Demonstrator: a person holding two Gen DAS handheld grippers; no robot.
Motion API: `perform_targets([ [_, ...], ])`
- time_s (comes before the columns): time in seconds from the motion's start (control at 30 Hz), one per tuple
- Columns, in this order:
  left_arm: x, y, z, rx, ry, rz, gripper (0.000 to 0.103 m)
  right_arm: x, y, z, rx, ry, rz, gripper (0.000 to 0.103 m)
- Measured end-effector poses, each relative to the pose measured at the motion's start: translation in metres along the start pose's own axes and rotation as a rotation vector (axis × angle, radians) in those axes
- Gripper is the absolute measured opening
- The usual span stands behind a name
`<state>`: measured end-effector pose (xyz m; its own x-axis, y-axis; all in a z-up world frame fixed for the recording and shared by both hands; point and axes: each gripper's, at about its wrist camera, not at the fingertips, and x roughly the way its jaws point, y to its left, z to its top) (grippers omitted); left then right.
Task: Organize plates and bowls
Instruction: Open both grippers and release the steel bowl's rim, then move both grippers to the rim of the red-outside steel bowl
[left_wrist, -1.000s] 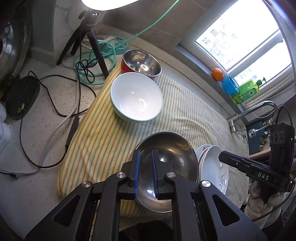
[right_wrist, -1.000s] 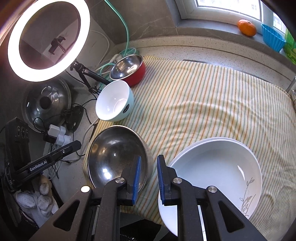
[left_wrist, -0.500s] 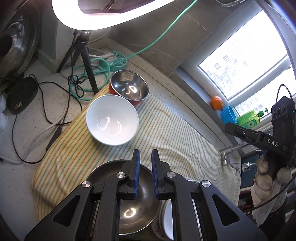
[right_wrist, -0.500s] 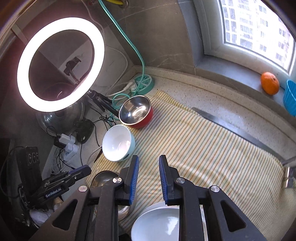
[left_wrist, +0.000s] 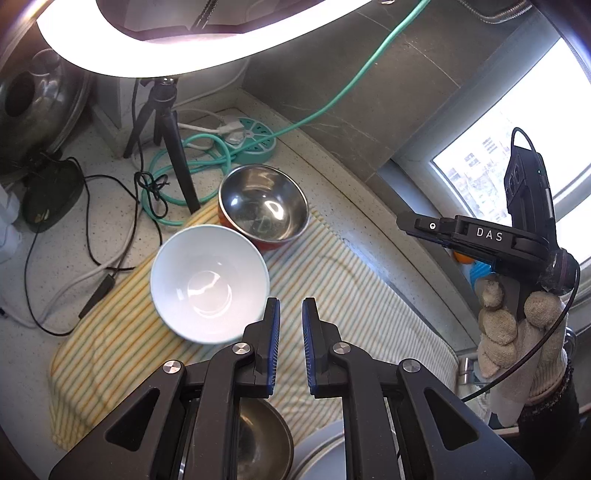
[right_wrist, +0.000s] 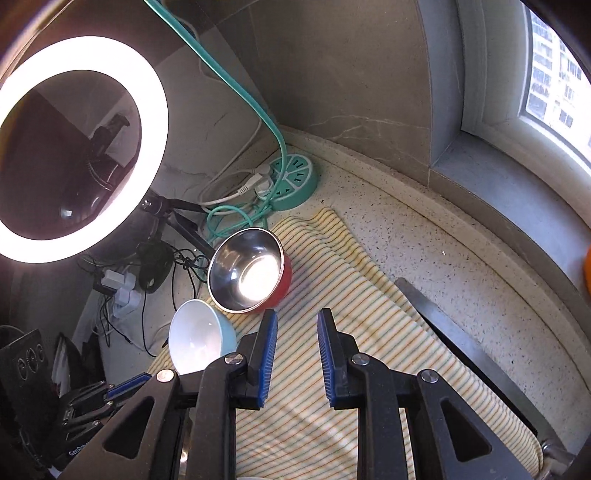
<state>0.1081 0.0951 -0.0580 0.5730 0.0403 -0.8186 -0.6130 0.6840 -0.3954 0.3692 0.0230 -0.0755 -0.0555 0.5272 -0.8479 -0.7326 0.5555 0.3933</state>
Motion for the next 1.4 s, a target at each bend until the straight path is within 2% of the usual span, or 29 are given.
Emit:
perform_targets([
  [0.33, 0.035, 0.012, 0.037, -0.003, -0.077, 0.137, 0.010, 0.046, -0.004, 0.019, -0.021, 0.028, 0.050, 0.020],
  [0.57, 0.061, 0.013, 0.051, 0.018, -0.075, 0.198, 0.011, 0.069, -0.013, 0.023, -0.003, 0.044, 0.087, 0.020],
  [0.97, 0.085, 0.028, 0.065, -0.007, -0.048, 0.225, 0.011, 0.094, -0.009, 0.030, 0.002, 0.057, 0.116, 0.020],
  [1.4, 0.095, 0.033, 0.068, -0.002, -0.033, 0.234, 0.011, 0.106, 0.002, 0.029, -0.029, 0.067, 0.083, 0.020],
])
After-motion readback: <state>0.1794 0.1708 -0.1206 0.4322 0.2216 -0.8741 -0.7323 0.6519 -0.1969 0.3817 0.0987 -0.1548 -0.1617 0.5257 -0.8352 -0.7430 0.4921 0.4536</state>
